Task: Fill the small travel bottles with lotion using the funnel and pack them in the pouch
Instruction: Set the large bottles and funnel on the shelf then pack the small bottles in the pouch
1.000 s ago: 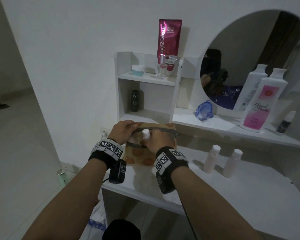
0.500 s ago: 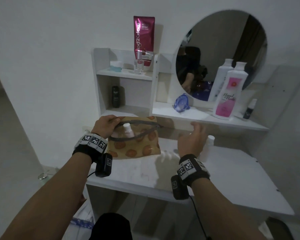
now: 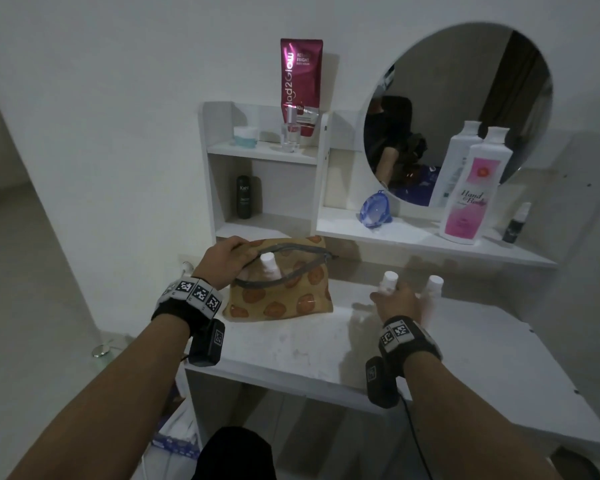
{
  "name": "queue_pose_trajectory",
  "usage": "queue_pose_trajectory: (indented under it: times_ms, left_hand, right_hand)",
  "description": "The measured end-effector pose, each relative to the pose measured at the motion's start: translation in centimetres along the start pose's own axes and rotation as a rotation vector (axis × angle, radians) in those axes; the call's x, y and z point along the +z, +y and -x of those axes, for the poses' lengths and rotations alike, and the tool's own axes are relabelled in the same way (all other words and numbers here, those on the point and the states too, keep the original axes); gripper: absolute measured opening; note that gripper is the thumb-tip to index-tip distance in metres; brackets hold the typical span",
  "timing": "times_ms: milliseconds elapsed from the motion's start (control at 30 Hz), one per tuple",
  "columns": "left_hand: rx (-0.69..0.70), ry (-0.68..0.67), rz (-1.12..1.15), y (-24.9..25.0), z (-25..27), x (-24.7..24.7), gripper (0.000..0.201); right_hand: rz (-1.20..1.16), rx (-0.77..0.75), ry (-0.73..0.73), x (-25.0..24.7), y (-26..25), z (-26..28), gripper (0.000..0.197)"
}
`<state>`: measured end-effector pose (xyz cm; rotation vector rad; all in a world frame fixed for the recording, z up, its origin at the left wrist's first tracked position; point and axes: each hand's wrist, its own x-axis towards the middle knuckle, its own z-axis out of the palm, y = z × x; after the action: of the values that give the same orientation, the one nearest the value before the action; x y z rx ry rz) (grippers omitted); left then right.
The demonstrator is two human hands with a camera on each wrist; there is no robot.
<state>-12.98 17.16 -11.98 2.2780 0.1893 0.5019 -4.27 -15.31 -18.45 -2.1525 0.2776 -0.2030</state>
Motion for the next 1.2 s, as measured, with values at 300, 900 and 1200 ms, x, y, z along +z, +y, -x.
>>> queue_pose_trajectory:
  times_ms: [300, 900, 1200]
  left_hand:
    - [0.054, -0.040, -0.062, 0.1, 0.1, -0.2, 0.034]
    - [0.107, 0.087, -0.336, -0.5, 0.9, 0.9, 0.013]
    - [0.056, 0.162, -0.350, -1.4, 1.0, 3.1, 0.025]
  right_hand:
    - [-0.142, -0.135, -0.090, 1.0, -3.6, 0.8, 0.024]
    - [0.425, -0.511, -0.276, 7.2, -13.8, 6.1, 0.020]
    - [0.722, -0.344, -0.414, 7.4, -14.1, 4.0, 0.016]
